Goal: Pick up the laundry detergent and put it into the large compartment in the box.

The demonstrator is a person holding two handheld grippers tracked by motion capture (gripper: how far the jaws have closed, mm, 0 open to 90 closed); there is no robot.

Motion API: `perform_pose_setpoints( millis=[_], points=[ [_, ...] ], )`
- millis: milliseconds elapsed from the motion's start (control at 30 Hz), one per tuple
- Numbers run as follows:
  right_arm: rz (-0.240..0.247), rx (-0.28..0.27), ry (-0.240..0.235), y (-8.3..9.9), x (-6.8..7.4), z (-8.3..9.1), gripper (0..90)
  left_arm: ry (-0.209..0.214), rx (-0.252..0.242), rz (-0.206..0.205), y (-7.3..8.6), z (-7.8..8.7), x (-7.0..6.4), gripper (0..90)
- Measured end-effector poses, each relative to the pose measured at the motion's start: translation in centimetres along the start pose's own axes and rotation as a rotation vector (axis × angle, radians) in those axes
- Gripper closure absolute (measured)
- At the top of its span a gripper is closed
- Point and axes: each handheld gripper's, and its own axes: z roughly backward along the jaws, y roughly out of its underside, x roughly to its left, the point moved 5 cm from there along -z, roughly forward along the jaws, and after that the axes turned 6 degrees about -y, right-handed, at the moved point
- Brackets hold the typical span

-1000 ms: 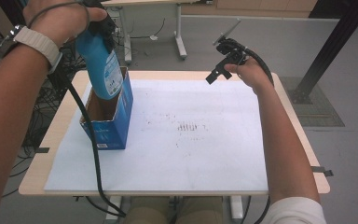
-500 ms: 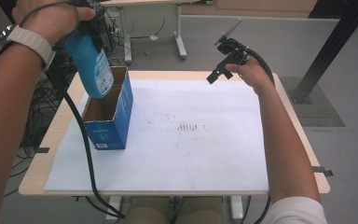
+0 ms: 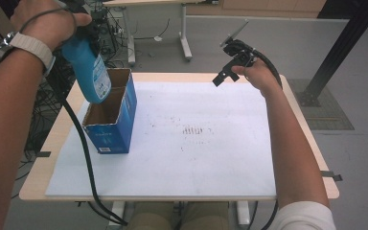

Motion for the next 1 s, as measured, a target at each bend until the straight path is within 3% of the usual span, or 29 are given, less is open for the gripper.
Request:
perform_pose_setpoints(
  millis=[267, 1000],
  points=[
    [-0.003, 0.001, -0.003, 0.1, -0.1, -0.2, 7.3, -0.016, -0.006, 0.014, 0.0, -0.5, 0.2, 39.2],
    [-0.005, -0.001, -0.009, 0.1, -0.3, -0.5, 7.3, -0.009, -0.004, 0.024, -0.1, -2.4, 0.5, 39.2]
  ],
)
